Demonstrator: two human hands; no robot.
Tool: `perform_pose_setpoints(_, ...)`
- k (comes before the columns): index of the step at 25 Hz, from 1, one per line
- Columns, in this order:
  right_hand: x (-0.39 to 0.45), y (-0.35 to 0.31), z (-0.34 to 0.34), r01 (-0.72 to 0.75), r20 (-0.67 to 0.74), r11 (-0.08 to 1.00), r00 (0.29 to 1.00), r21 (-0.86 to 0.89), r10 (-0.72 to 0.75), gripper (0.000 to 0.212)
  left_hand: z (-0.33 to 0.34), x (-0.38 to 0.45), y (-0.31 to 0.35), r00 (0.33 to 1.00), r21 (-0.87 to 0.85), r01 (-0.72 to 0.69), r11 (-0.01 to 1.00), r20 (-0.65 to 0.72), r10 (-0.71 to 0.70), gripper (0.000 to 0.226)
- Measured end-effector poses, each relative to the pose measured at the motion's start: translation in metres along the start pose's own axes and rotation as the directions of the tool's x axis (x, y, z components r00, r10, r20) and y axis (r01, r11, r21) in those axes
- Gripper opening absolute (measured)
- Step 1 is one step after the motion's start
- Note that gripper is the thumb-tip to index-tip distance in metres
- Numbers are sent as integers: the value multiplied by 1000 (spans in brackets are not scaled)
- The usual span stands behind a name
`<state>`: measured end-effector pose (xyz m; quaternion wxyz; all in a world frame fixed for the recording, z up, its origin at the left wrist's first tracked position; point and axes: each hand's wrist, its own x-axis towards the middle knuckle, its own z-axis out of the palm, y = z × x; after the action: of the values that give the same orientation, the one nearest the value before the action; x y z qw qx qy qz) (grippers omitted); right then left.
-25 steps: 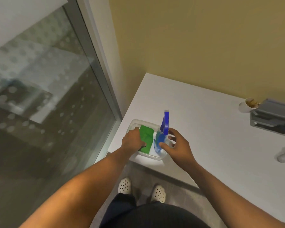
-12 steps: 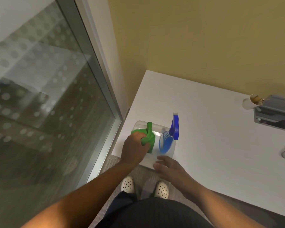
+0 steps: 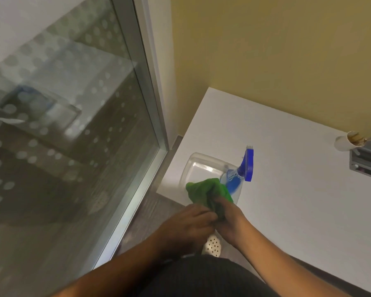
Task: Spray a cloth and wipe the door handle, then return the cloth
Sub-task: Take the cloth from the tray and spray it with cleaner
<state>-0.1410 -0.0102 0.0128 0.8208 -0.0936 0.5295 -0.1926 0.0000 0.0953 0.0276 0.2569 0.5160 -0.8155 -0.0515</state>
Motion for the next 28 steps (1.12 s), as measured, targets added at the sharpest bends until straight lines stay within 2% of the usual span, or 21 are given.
perform_pose_setpoints(1, 0, 0, -5, -16, 21, 999, 1000, 29, 15, 107, -2, -4, 5, 978, -126, 186, 974, -77, -196, 13)
perform_pose_setpoints(2, 0, 0, -10, -19, 60, 998, 998, 59, 15, 121, -3, -5, 8, 862, -311, 442, 841, -111, -494, 16)
perform_pose_setpoints(3, 0, -1, -13, -16, 102, 997, 995, 79, 8, 123, -4, -3, 9, 635, -498, 657, 566, -41, -772, 18)
perform_pose_setpoints(4, 0, -1, -16, -11, 139, 997, 990, 81, -1, 121, -4, 1, 6, 395, -616, 753, 233, 138, -908, 21)
perform_pose_setpoints(5, -2, -3, -16, -14, 171, 998, 985, 68, 2, 117, -2, 7, 0, 242, -653, 755, -53, 353, -904, 30)
perform_pose_setpoints(6, -4, -4, -16, -8, 197, 998, 980, 59, -4, 115, 1, 13, -8, 196, -669, 690, -276, 540, -819, 45)
perform_pose_setpoints(7, -7, -5, -16, -7, 225, 998, 974, 58, -6, 113, 1, 20, -15, 246, -688, 574, -445, 662, -708, 60)
perform_pose_setpoints(8, -11, -7, -14, 0, 246, 999, 969, 46, -11, 111, 0, 27, -22, 329, -703, 445, -555, 705, -629, 69)
perform_pose_setpoints(9, -13, -7, -13, 10, 244, 999, 970, 31, -17, 105, -2, 36, -27, 390, -714, 340, -612, 699, -599, 71)
perform_pose_setpoints(10, -16, -8, -11, 29, 229, 999, 973, 13, -32, 93, -5, 45, -31, 407, -723, 289, -628, 686, -603, 67)
perform_pose_setpoints(12, -21, -9, -7, 77, 209, 997, 975, -31, -69, 63, -5, 59, -41, 382, -741, 287, -607, 670, -636, 52)
perform_pose_setpoints(13, -24, -11, -4, 124, 185, 990, 977, -66, -110, 58, -4, 63, -46, 377, -760, 294, -579, 649, -661, 45)
perform_pose_setpoints(16, -31, -20, 7, 247, 132, 956, 965, -161, -228, 56, -3, 64, -62, 412, -811, 321, -490, 585, -699, 44)
perform_pose_setpoints(19, -30, -22, 10, 282, 123, 907, 959, -313, -256, 61, -11, 64, -65, 464, -810, 383, -443, 584, -666, 40)
perform_pose_setpoints(23, -23, -15, 5, 252, 102, 901, 968, -352, -230, 39, -20, 69, -69, 433, -776, 333, -536, 631, -644, 41)
perform_pose_setpoints(28, -19, -17, 8, 217, 122, 909, 975, -356, -185, 37, -19, 74, -77, 415, -756, 300, -581, 652, -635, 49)
